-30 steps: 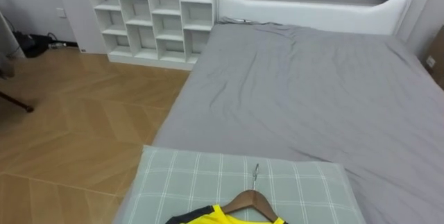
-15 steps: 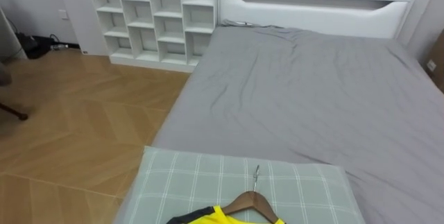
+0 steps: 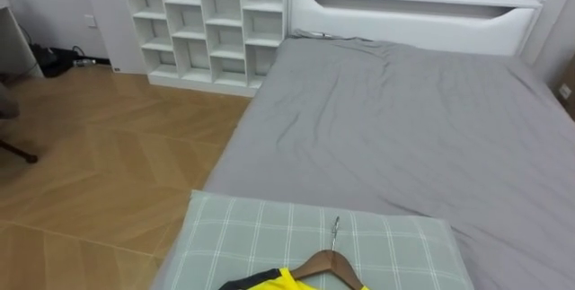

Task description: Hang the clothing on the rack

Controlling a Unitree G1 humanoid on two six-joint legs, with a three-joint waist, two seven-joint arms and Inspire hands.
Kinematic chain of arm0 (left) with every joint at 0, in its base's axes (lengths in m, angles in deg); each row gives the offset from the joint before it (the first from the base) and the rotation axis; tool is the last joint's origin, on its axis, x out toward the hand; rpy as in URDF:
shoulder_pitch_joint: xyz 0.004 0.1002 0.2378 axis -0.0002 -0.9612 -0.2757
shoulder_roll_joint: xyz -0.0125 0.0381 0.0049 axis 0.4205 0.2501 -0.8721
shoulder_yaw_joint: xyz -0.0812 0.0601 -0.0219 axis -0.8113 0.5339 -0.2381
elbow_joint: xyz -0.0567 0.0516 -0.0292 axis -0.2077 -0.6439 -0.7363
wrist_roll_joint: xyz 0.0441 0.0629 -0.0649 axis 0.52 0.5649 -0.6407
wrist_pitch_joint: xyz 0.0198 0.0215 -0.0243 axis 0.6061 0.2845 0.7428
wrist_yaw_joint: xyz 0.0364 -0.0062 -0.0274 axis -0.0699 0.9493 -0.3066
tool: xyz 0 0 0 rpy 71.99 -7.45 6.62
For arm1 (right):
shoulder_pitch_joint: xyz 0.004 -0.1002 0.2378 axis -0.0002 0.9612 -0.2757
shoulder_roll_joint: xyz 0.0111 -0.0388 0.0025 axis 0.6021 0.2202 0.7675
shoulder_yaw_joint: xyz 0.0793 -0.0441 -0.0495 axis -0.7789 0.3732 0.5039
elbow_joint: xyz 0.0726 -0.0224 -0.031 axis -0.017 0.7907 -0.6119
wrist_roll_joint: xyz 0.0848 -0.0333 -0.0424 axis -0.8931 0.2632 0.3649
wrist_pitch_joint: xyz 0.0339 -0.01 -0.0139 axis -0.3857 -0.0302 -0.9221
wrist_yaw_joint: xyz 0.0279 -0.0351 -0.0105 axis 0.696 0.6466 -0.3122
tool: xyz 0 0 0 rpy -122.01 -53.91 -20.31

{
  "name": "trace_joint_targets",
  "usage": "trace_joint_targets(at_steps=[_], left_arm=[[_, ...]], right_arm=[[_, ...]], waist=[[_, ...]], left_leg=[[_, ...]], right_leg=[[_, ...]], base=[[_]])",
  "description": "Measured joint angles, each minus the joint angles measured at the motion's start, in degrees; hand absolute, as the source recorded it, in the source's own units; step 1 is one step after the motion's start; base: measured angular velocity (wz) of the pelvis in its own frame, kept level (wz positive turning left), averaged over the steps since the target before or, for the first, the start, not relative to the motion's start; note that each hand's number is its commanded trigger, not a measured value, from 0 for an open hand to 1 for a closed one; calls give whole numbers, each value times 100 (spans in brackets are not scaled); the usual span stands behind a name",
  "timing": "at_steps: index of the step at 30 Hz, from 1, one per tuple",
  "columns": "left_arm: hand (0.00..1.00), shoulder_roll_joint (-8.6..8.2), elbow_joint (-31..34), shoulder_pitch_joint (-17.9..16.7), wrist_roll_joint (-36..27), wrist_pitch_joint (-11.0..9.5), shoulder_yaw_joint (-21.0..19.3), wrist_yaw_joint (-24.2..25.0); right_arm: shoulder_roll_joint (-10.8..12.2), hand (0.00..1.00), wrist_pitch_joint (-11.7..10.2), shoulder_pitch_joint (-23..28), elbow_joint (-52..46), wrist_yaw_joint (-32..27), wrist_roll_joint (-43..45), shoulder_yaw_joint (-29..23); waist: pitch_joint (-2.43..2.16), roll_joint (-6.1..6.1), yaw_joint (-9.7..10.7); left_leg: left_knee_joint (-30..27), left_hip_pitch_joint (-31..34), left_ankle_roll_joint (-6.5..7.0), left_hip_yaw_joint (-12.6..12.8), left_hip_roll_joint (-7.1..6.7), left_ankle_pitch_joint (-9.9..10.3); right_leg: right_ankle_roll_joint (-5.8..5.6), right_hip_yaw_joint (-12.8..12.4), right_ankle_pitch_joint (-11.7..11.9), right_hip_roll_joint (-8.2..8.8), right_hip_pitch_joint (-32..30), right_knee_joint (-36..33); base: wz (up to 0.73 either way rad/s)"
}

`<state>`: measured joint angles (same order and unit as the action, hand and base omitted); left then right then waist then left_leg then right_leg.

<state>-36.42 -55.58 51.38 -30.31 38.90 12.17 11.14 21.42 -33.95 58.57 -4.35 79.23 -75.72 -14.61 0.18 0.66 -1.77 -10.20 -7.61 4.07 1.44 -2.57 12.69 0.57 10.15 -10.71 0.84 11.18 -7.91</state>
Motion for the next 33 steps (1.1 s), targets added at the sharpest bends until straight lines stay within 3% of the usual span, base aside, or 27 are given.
trace_joint_targets(at_steps=[4, 9, 14, 23, 27, 33], left_arm=[[0, 57, 307, -32, 293, -67, 13, -273], [0, 102, 692, -59, 1257, -215, 35, -583], [0, 119, 1175, 7, 1983, -233, 96, -905], [0, 217, 2318, 109, 3677, -229, 584, -940], [0, 221, 2706, 114, 3903, -227, 745, -933], [0, 218, 2764, 130, 4352, -223, 926, -891]], right_arm=[[-6, 0, -54, 2, -18, -1, 24, 47], [-20, 0, -185, 5, -23, -31, 167, 59], [-21, 0, -198, -2, -23, -60, 163, 60], [-123, 0, -305, -87, -32, -68, 713, 41], [-161, 0, -315, -120, -66, -50, 881, 3], [-196, 0, -360, -160, -77, 61, 970, -26]], waist=[[2, -1, -7], [-6, -34, -3], [-6, -35, 26], [-17, -106, 169], [-34, -114, 269], [-42, -152, 425]], left_leg=[[-11, 27, -1, -17, 0, 1], [-11, 1, 0, -8, -3, 0], [-41, 23, 0, -14, -2, 0], [-54, 119, 0, -15, -5, 0], [-48, 130, 1, -15, -4, -1], [-56, 106, 2, 6, 0, -2]], right_leg=[[0, 8, 0, -2, -19, -1], [-3, -44, 2, -5, -1, 6], [-4, 6, 4, -2, -19, 9], [-5, 11, 8, -4, -114, 12], [-5, 5, 8, -5, -123, 15], [-5, -83, 8, -7, -76, 18]], base=[[1], [0], [0], [0], [0], [-2]])
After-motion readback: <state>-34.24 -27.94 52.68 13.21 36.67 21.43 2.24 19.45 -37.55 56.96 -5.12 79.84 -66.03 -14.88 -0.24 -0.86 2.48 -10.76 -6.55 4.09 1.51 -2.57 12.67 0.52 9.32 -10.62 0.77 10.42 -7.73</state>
